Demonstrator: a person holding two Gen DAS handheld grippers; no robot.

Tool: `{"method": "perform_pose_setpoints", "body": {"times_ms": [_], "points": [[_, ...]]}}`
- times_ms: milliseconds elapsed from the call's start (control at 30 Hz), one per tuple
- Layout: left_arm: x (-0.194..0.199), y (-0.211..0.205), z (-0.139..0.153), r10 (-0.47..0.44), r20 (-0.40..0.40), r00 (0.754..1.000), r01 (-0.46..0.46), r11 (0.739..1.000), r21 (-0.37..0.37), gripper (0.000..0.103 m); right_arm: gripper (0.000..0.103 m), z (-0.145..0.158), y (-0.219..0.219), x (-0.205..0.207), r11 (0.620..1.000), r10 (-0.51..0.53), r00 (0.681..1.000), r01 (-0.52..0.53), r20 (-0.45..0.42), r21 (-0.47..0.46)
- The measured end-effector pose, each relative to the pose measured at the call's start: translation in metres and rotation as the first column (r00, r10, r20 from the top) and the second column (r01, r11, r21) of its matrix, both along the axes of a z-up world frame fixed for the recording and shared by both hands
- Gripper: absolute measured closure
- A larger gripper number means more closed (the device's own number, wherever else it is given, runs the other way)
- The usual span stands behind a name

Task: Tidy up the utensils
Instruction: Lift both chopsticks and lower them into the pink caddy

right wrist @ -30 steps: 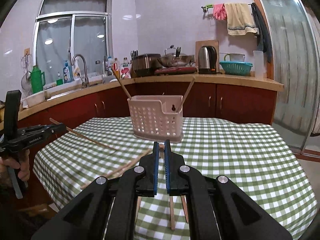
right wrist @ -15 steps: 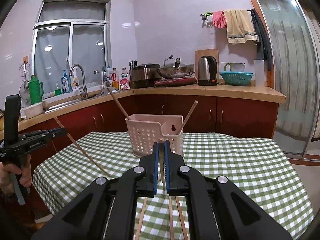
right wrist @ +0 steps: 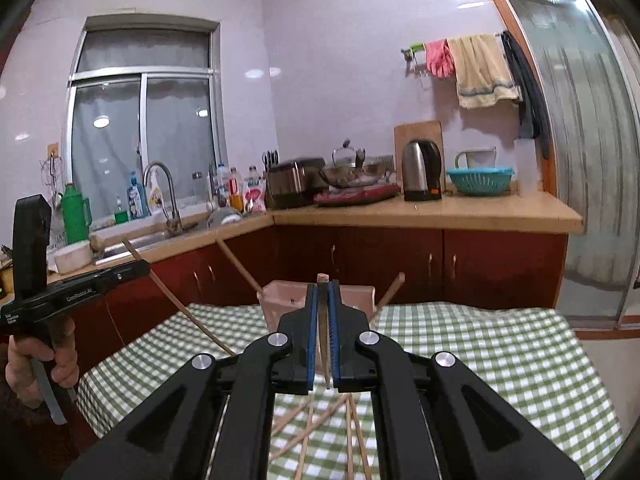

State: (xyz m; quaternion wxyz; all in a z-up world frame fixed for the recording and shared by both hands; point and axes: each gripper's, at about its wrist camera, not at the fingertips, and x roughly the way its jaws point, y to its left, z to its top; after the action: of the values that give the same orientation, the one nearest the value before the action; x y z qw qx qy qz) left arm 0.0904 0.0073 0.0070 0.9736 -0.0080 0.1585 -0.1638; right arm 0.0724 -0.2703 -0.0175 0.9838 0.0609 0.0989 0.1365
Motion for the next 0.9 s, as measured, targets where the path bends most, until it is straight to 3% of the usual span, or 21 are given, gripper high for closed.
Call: {"method": "perform_pose_setpoints", "body": {"times_ms": [233, 433, 600, 900], "points": [[0.016, -0.012, 0.041, -0.029, 0.087, 0.996, 0.03, 0.999, -0.018, 0.096, 0.097, 0.04, -0.004, 0.01, 1.0, -0.007, 0.995, 0.007, 0.102, -0.001], [0.045, -0.026, 0.059, -0.032, 0.122, 0.992, 0.035, 0.999, -0.022, 0.096, 0.097, 0.055, -0.007, 0.04, 1.0, -0.013, 0.991, 0.015, 0.132, -0.009], [0.072, -0.035, 0.055, -0.01, 0.126, 0.992, 0.011, 1.0, -0.001, 0.096, 0.097, 0.05, -0.007, 0.072, 1.0, -0.013, 0.994, 0.014, 0.104, -0.014], [0.115, -0.038, 0.012, 0.0, 0.008, 1.0, 0.0, 1.0, 0.013, 0.096, 0.097, 0.007, 0.0, 0.118, 1.0, 0.014, 0.999, -0.014, -0.032, -0.004]]}}
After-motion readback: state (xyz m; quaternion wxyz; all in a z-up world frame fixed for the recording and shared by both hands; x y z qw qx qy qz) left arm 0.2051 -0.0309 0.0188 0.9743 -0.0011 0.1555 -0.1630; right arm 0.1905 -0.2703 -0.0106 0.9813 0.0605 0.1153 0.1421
